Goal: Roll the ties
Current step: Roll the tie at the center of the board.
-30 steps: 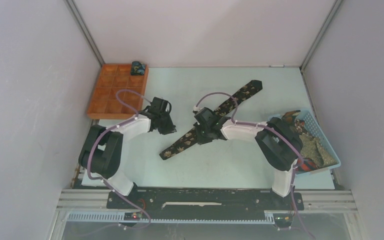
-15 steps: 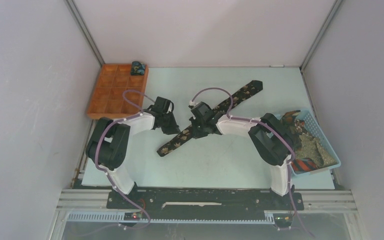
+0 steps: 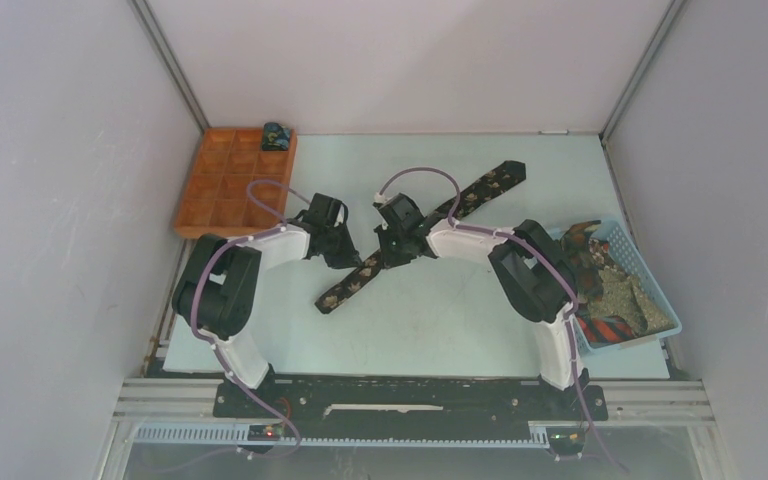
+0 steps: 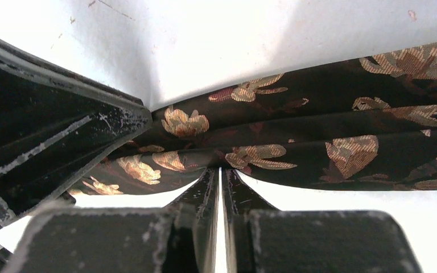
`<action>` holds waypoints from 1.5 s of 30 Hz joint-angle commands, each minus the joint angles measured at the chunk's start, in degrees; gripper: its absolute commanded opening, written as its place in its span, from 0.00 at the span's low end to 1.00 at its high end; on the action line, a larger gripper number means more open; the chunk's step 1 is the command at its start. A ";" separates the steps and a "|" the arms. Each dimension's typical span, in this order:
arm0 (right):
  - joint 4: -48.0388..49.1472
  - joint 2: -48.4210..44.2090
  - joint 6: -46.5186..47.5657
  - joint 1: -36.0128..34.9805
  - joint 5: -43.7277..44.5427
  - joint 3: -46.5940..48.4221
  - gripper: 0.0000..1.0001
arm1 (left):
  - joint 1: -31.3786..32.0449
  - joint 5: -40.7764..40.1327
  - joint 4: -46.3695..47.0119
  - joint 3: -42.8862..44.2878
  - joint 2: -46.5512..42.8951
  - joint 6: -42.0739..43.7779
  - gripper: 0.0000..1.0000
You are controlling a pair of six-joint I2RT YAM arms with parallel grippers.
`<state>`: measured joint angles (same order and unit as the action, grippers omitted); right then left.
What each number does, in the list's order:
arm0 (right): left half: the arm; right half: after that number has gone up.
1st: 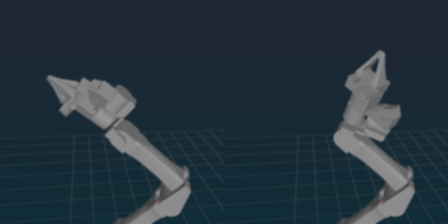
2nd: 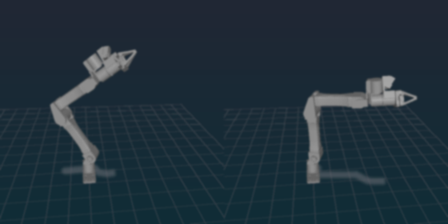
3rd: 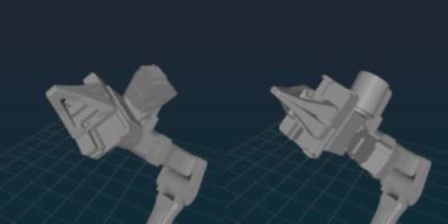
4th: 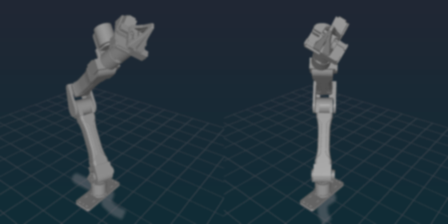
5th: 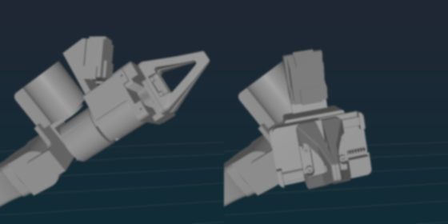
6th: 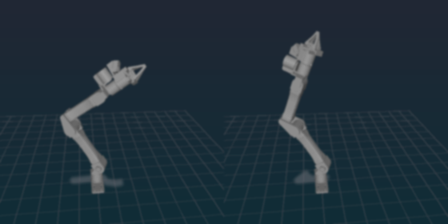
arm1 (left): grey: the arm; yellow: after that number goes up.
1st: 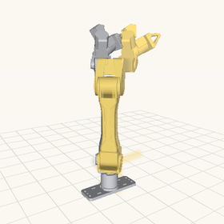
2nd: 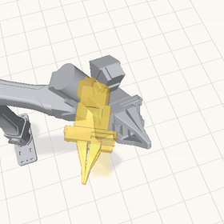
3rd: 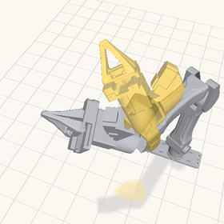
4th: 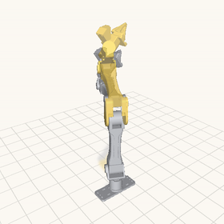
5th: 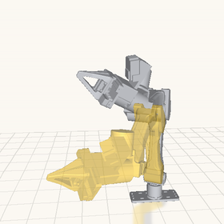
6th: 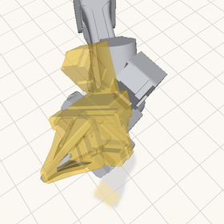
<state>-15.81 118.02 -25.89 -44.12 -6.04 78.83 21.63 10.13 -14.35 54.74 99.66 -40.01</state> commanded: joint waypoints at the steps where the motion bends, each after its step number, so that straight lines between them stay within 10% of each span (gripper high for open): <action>1: -1.38 1.75 0.94 0.42 -0.46 3.05 0.08 | 0.34 1.38 0.53 -0.92 0.27 1.25 0.15; 45: -0.42 6.81 -0.52 -0.16 -4.06 8.49 0.11 | 1.02 2.61 0.20 -0.55 0.63 2.25 0.12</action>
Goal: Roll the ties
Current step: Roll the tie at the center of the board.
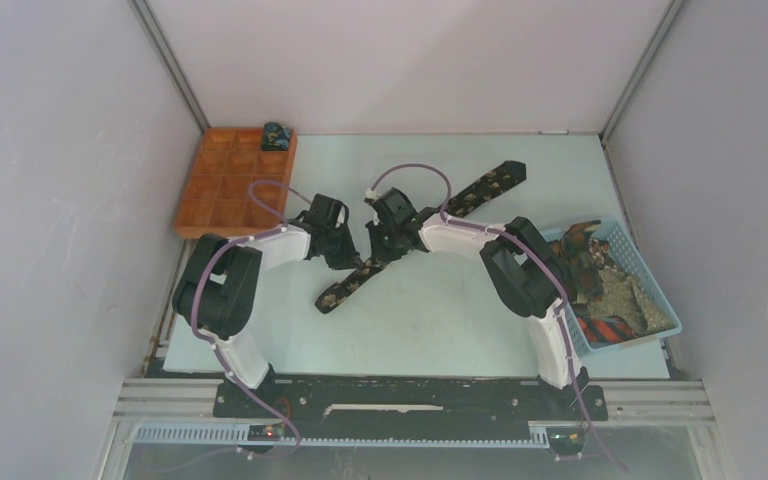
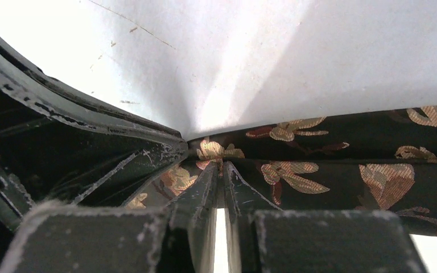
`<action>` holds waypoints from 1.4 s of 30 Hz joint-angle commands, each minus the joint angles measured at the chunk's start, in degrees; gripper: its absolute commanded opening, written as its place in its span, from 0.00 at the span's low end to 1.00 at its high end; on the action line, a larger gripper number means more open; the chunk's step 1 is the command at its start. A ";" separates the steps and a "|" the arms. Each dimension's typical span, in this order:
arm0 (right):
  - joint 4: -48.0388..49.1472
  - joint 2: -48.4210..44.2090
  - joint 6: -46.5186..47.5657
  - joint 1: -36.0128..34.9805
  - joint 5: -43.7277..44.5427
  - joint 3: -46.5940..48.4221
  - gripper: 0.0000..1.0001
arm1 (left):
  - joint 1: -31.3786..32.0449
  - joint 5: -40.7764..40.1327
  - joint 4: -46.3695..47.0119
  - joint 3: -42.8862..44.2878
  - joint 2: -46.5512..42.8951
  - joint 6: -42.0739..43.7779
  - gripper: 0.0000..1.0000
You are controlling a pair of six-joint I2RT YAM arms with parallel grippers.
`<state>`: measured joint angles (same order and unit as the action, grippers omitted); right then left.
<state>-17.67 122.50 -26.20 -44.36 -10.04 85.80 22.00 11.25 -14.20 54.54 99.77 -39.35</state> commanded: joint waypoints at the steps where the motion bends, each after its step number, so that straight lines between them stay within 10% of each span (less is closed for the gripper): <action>1: 1.74 2.45 -0.23 0.14 -0.18 1.60 0.11 | 0.75 1.53 0.02 -0.28 0.54 1.71 0.11; 17: 0.20 -1.22 2.42 0.16 -0.88 4.19 0.11 | 0.86 -3.90 -6.10 3.56 -3.08 3.56 0.19; 28: -2.90 -9.53 3.93 -0.76 -2.79 5.42 0.12 | 0.71 -18.00 -20.53 7.68 -16.68 2.99 0.85; 42: 3.53 -11.14 0.13 -7.12 -16.63 1.92 0.15 | 0.65 -26.15 -30.71 -12.78 -48.46 -7.74 0.77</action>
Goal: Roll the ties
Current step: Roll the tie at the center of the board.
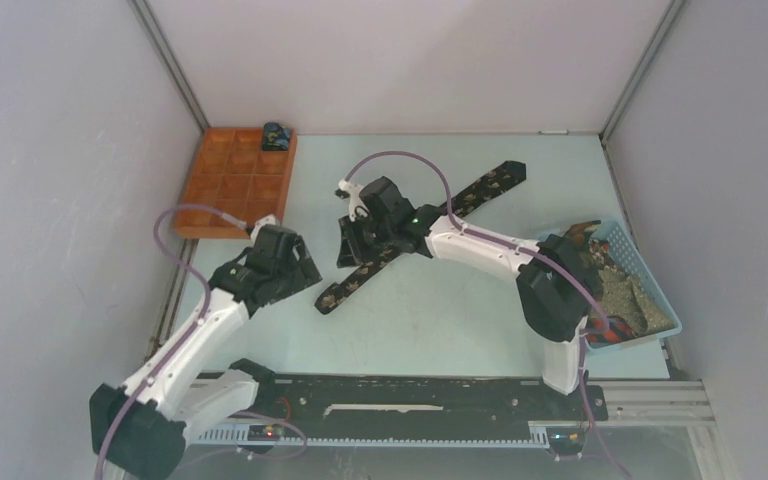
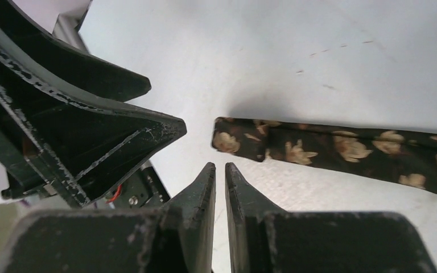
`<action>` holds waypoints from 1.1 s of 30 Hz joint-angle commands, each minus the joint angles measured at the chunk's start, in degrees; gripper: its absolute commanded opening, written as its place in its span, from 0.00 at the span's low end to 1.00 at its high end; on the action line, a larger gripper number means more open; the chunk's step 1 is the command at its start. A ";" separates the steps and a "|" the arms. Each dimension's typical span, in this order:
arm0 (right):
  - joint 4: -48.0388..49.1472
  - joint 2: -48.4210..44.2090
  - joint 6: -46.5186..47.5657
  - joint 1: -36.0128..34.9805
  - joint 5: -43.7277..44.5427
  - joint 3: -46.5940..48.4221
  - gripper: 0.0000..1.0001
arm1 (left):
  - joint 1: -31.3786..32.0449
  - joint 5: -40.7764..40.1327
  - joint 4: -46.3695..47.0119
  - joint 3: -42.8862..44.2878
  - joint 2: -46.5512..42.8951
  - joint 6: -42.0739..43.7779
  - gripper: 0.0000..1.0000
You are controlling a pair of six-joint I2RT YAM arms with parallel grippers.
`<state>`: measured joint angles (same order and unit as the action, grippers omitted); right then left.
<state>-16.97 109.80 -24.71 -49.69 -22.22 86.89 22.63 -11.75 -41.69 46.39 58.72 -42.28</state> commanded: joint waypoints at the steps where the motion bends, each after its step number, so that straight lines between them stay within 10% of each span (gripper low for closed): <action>1: 3.15 2.35 -1.72 -2.19 -5.03 1.32 0.15 | 0.00 -3.20 -3.24 -5.85 -9.26 -5.54 0.76; 33: 2.67 15.14 -2.94 -1.30 -4.39 5.57 0.12 | 0.02 2.80 8.71 -20.34 -17.48 -8.12 0.64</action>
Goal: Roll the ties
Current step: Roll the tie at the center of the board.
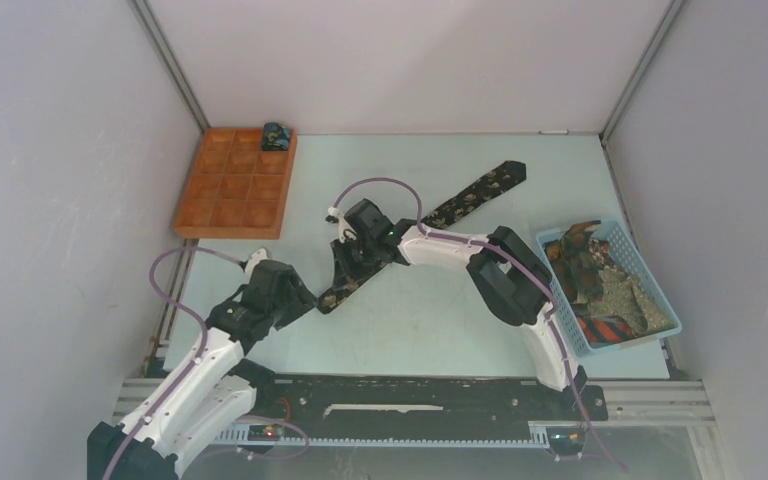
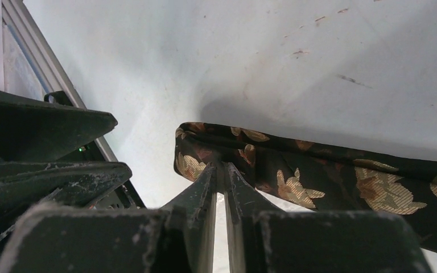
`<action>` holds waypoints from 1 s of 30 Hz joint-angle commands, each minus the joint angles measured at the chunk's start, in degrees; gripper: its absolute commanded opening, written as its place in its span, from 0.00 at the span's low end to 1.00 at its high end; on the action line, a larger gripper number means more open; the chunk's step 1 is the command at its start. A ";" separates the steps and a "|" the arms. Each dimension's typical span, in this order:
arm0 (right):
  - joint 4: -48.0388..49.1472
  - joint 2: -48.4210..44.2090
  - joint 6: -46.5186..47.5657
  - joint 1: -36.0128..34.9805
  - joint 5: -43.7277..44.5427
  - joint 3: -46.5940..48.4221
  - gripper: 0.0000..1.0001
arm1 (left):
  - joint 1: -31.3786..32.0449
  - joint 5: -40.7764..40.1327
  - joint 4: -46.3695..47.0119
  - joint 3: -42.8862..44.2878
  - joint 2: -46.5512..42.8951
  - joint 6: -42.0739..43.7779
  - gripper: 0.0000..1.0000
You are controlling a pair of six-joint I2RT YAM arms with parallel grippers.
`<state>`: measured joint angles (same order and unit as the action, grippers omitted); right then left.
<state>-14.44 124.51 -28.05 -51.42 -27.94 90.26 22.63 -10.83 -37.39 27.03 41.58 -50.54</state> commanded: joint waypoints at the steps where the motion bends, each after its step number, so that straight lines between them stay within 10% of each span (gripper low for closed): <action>1: -0.02 0.46 0.43 0.48 1.50 2.08 0.12 | -0.01 2.56 5.07 -1.27 -0.39 0.06 0.63; 30: 2.03 1.95 0.08 0.76 2.06 -1.79 0.09 | -0.01 7.11 20.81 -10.32 5.14 -9.56 0.52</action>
<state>-14.24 126.15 -28.05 -50.81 -26.55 88.79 22.63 -3.77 -20.40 17.26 45.39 -58.22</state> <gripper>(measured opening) 0.102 0.525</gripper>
